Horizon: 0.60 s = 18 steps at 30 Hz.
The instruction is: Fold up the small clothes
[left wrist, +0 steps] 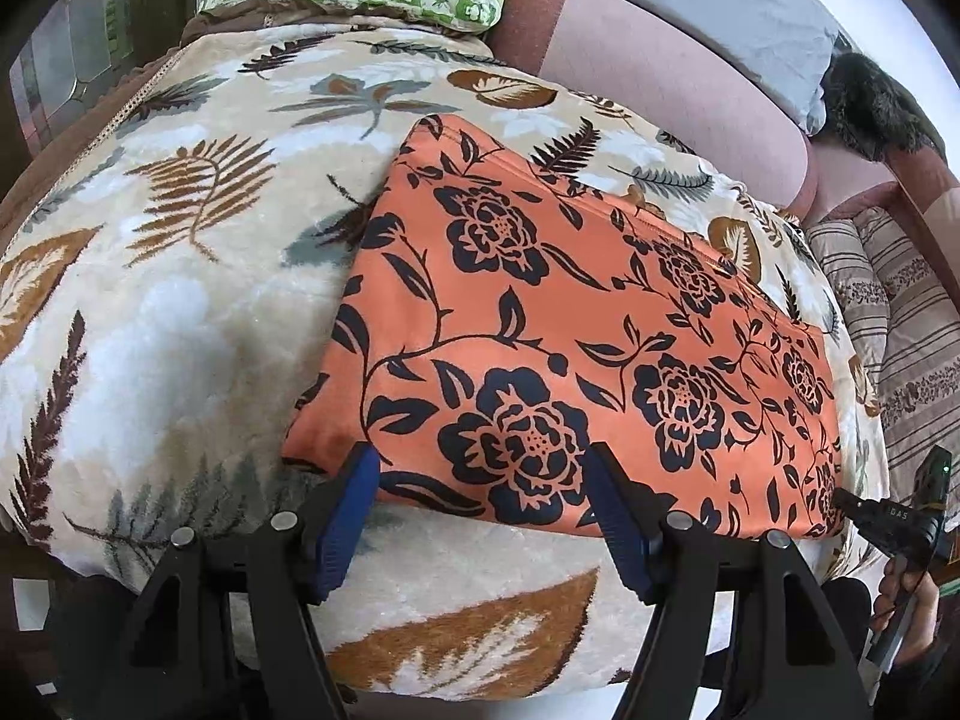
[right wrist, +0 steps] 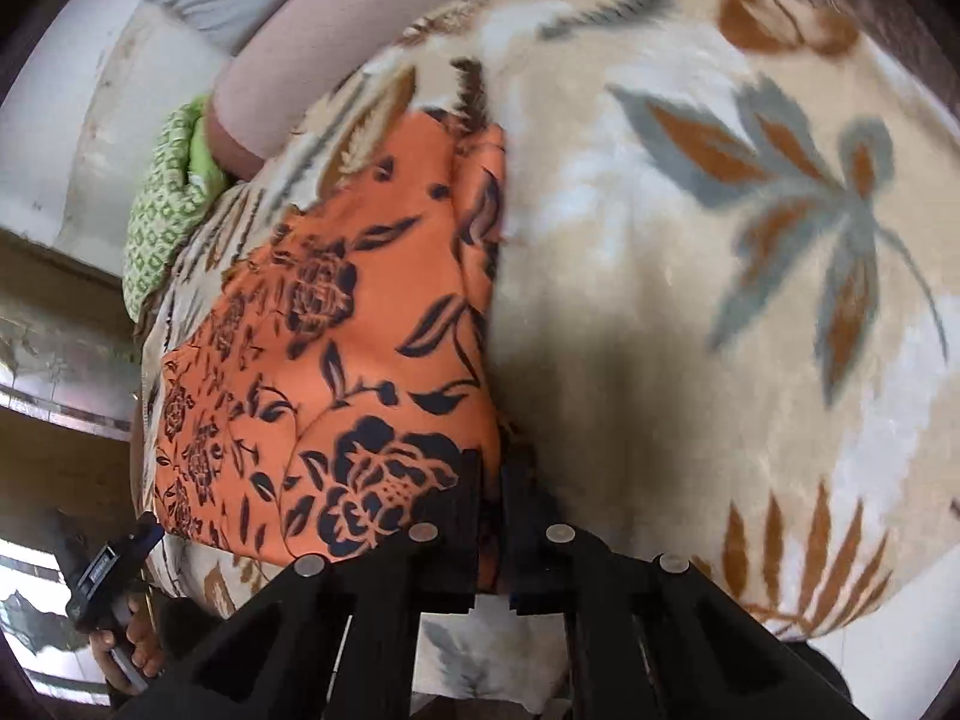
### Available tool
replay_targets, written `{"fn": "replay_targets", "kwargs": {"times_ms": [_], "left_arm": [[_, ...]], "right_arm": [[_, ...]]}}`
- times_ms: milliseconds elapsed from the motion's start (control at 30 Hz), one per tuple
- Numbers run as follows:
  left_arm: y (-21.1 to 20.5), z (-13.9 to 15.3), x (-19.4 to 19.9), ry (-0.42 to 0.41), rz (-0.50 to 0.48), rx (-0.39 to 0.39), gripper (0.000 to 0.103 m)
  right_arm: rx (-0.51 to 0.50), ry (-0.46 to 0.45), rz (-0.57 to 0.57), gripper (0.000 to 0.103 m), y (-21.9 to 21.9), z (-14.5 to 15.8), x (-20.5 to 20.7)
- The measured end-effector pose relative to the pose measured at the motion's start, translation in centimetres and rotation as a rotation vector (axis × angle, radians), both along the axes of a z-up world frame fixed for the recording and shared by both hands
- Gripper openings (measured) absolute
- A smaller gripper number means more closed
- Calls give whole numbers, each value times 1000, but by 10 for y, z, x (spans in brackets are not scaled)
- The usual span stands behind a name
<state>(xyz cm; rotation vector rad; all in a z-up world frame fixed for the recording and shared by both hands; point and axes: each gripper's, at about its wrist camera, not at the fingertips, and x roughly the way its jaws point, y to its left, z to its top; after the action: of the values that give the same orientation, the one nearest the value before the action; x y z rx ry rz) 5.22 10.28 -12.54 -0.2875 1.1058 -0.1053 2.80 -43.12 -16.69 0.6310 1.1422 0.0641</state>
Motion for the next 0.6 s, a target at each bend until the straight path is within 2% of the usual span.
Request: {"fn": "replay_targets", "kwargs": {"times_ms": [133, 233, 300, 400, 533, 567, 600], "left_arm": [[2, -2, 0, 2, 2, -2, 71], [0, -3, 1, 7, -2, -1, 71], [-1, -3, 1, 7, -4, 0, 71], [0, -1, 0, 5, -7, 7, 71], [6, -2, 0, 8, 1, 8, 71], [7, -4, 2, 11, 3, 7, 71], [7, -5, 3, 14, 4, 7, 71]], "right_arm": [[-22, -77, 10, 10, 3, 38, 5], [-23, -127, 48, 10, 2, 56, 35], [-29, -129, 51, 10, -2, 53, 61], [-42, -80, 60, 10, -7, 34, 99], [-47, -86, 53, 10, -6, 24, 116], [-38, -86, 50, 13, -7, 23, 119], [-33, -82, 48, 25, -9, 22, 120]]}}
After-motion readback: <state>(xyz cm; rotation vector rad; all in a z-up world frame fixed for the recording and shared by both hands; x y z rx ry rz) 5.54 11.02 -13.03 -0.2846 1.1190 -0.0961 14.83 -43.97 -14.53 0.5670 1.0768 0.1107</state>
